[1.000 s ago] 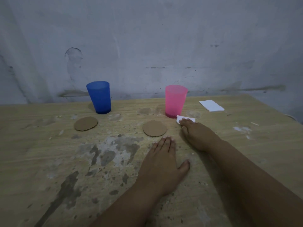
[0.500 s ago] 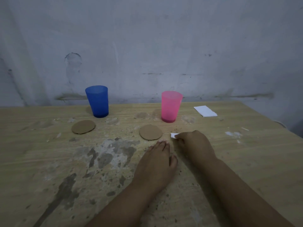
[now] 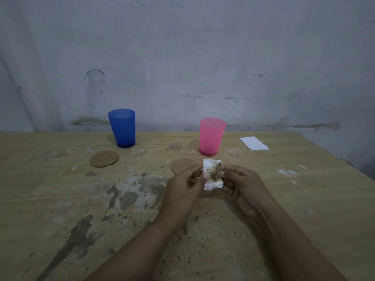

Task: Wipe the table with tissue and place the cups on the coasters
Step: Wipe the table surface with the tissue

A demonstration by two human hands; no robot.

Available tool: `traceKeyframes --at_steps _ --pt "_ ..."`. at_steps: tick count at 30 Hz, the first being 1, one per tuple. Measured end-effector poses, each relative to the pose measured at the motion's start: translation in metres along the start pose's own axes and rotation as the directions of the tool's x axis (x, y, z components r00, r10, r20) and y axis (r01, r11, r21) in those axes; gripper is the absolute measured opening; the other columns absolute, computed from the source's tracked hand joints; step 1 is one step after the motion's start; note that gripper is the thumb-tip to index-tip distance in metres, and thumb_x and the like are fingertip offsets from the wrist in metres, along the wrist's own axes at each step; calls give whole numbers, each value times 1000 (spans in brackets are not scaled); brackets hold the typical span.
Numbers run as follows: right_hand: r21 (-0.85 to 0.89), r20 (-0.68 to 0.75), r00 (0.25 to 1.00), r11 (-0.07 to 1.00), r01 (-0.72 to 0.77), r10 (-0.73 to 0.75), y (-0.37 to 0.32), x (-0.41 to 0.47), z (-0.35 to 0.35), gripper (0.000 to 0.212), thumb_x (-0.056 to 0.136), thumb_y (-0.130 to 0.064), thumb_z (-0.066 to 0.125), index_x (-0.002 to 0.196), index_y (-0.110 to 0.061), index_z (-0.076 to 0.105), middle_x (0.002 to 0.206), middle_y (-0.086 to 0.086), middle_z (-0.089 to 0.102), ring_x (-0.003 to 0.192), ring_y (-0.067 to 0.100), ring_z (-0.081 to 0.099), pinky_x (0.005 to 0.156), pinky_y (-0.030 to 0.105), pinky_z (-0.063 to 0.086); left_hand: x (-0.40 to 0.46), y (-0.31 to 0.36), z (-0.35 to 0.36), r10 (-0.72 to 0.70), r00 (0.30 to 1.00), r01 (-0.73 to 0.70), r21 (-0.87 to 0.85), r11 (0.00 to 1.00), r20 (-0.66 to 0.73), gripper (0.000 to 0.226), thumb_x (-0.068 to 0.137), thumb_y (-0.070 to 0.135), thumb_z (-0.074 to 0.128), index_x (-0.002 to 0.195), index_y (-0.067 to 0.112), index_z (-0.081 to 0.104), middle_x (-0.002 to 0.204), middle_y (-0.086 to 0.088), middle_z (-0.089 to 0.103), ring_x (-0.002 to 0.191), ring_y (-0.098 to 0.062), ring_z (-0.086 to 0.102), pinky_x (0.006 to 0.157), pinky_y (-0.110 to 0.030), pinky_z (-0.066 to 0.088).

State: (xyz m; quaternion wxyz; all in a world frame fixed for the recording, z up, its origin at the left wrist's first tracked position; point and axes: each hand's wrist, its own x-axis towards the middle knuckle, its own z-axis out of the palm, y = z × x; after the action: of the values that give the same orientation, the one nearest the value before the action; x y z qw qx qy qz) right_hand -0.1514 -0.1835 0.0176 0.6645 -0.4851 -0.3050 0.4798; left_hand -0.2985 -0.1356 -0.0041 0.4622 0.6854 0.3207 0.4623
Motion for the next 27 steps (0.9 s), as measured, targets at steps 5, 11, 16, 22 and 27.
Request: traceKeyframes --at_steps 5,11,16,22,27 --pt "-110 62 995 990 84 -77 0 -2 3 18 79 7 59 81 -2 74 82 21 73 72 30 70 66 35 61 3 -2 -4 -52 997 44 -143 989 -58 10 81 13 73 88 20 74 82 6 74 77 -11 70 61 -19 53" --pt "-373 172 953 879 297 -249 -7 -10 5 25 78 14 57 72 -3 74 78 4 76 75 14 72 64 16 53 5 -1 -10 -44 998 33 -200 979 -52 17 80 -2 67 78 15 70 79 4 72 72 -7 68 61 -15 51" --pt "-766 269 888 476 432 -372 -9 -11 4 27 77 11 61 77 -11 77 94 2 74 85 5 67 80 9 48 4 1 -11 -56 998 49 -229 972 -25 21 86 -1 58 81 14 72 81 8 73 75 -3 68 63 -12 49" --pt "-834 390 820 217 508 -419 -9 -13 8 29 75 7 59 86 -13 77 104 0 73 94 8 65 83 8 44 4 -1 -8 -21 999 16 -184 983 -29 21 80 0 70 83 21 70 84 7 73 78 -9 69 68 -17 53" --pt "-736 253 921 559 381 -295 -6 -12 9 24 80 2 59 89 -12 76 94 -6 70 84 5 64 74 9 46 5 -4 -8 17 998 -28 -180 983 -66 22 79 -4 68 88 16 68 89 1 71 86 -13 68 76 -22 54"
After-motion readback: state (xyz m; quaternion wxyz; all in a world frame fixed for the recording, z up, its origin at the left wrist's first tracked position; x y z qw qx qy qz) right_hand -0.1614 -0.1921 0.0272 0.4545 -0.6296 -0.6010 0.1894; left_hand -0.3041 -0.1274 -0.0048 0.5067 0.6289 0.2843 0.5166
